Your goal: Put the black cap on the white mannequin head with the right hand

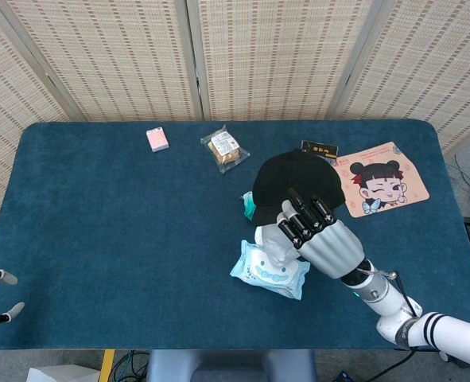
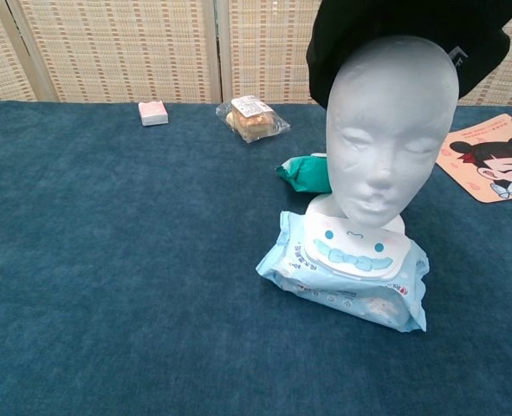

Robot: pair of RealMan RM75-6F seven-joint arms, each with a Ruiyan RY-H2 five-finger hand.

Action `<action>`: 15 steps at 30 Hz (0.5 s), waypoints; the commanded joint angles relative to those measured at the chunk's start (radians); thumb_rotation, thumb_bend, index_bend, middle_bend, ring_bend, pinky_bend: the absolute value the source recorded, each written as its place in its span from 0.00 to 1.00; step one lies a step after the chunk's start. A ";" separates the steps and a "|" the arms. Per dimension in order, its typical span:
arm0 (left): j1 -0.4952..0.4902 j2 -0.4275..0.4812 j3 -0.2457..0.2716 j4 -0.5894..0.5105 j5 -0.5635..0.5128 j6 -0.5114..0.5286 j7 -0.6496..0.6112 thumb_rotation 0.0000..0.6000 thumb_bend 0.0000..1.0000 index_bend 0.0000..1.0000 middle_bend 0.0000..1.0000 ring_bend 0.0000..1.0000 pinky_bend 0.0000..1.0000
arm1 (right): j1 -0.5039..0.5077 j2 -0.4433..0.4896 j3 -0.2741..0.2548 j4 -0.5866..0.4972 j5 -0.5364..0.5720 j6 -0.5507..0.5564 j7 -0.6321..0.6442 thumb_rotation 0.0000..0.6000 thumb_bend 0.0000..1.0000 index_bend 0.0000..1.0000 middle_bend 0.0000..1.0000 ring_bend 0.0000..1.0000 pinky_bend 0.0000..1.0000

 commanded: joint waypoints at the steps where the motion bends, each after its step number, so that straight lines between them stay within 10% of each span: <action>1: -0.001 0.001 0.001 -0.001 0.001 -0.002 0.000 1.00 0.12 0.47 0.45 0.35 0.54 | -0.006 -0.002 -0.007 -0.004 -0.024 -0.005 -0.022 1.00 0.47 0.66 0.50 0.30 0.52; 15: -0.005 0.005 0.002 0.000 -0.004 -0.016 -0.010 1.00 0.12 0.47 0.45 0.35 0.54 | -0.026 -0.022 -0.017 -0.009 -0.100 -0.015 -0.086 1.00 0.47 0.66 0.50 0.30 0.52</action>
